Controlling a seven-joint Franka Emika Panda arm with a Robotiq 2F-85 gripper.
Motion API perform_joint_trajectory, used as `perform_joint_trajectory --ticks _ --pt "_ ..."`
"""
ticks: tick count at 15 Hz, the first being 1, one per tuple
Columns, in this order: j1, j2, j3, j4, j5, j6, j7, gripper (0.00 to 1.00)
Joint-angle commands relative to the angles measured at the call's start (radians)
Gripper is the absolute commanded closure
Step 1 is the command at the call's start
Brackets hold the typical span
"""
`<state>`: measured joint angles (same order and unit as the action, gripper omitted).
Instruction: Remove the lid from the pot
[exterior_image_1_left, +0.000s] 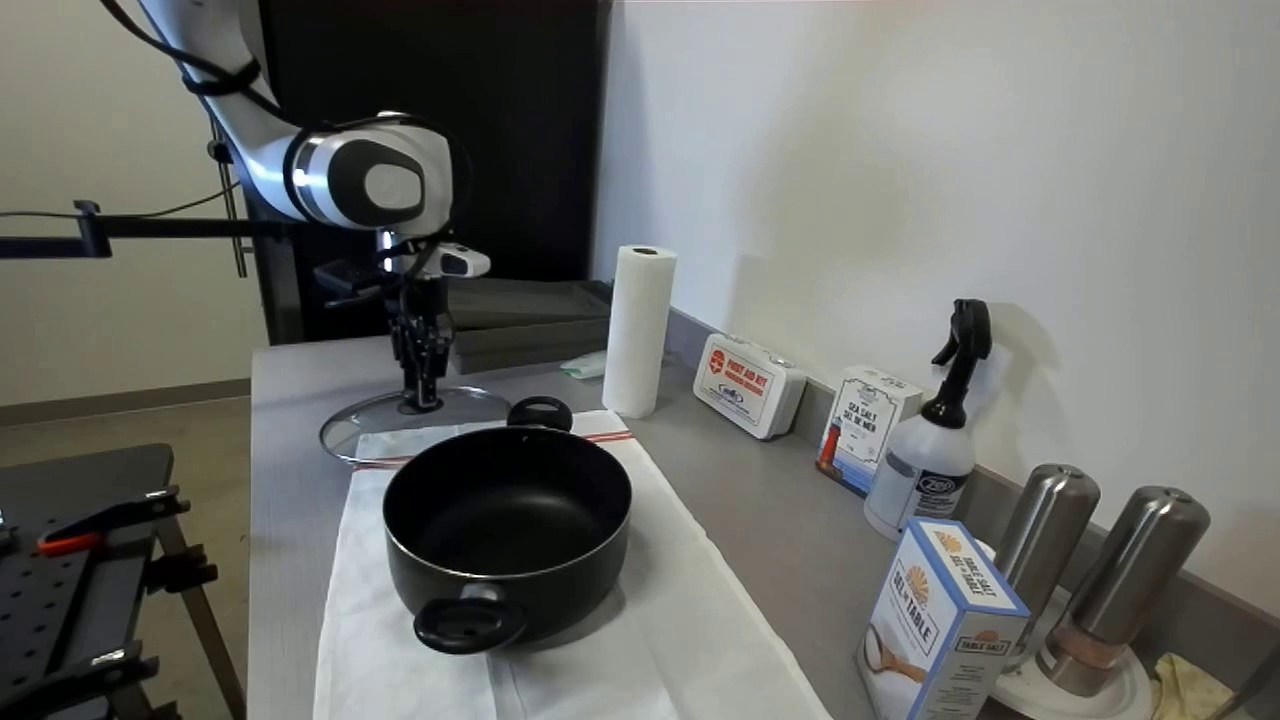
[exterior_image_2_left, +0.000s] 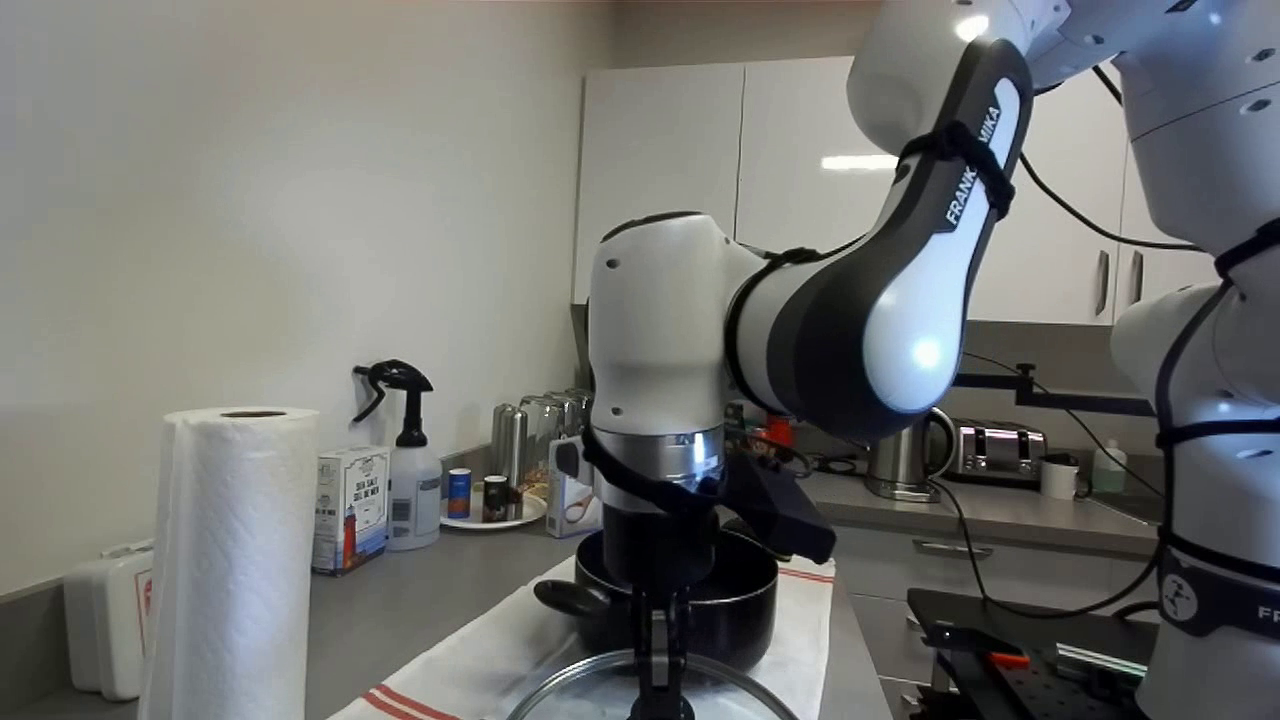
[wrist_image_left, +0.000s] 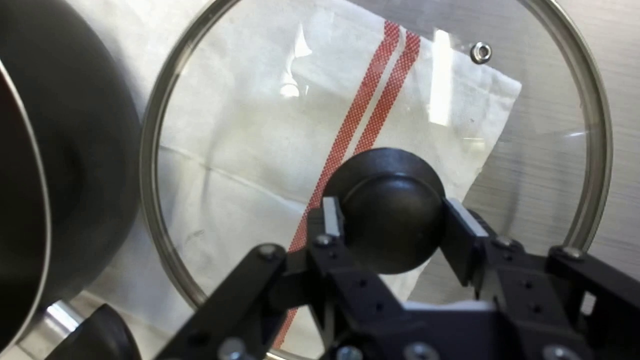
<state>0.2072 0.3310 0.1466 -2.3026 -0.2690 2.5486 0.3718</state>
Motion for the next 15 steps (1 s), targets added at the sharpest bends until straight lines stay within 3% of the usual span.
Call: perform_joint_trajectory --ticks 1,15 --pt "0.013 0.045 -0.034 0.049 0.038 0.036 -0.038 0.75" --pt "-0.036 0.086 -0.033 0.074 0.219 0.068 -0.174 0.75"
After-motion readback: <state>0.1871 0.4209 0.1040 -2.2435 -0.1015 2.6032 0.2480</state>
